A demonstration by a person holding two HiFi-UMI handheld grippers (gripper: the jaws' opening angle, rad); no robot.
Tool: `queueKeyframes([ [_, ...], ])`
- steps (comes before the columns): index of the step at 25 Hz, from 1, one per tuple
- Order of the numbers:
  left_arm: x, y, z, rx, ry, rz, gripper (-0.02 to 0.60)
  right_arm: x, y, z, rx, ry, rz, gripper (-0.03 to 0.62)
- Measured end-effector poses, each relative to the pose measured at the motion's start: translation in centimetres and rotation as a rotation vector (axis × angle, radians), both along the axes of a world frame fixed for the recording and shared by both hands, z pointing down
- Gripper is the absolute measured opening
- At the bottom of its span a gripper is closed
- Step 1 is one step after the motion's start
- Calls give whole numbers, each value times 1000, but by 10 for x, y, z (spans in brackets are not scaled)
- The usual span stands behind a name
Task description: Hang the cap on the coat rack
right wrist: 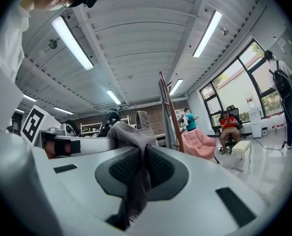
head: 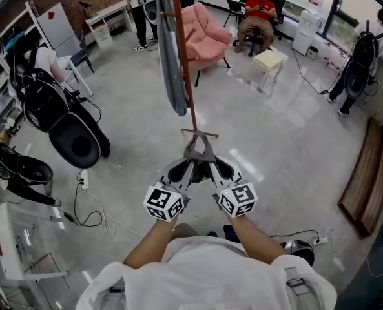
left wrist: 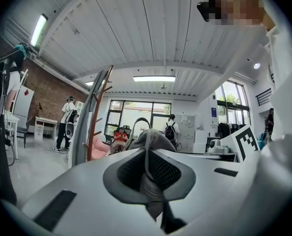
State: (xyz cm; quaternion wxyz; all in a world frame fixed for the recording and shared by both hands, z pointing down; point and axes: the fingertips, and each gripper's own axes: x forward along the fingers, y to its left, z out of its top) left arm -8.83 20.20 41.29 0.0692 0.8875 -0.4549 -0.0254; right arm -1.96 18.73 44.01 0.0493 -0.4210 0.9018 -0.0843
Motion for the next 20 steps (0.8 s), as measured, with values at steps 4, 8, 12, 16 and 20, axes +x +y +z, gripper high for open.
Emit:
queueKeyframes([
  [4, 6, -14, 7, -18, -2, -6, 29, 5, -14, 8, -25, -4, -1, 41],
  [8, 10, -40, 15, -26, 3, -7, 29, 9, -41, 14, -30, 1, 6, 41],
  [12, 7, -78, 17, -26, 19, -5, 29, 7, -79, 16, -32, 12, 8, 41],
  [16, 2, -123, 11, -20, 31, 9, 31, 2, -125, 11, -24, 23, 12, 41],
  [20, -6, -165, 6, -11, 50, 18, 30, -7, -168, 7, -18, 31, 20, 41],
])
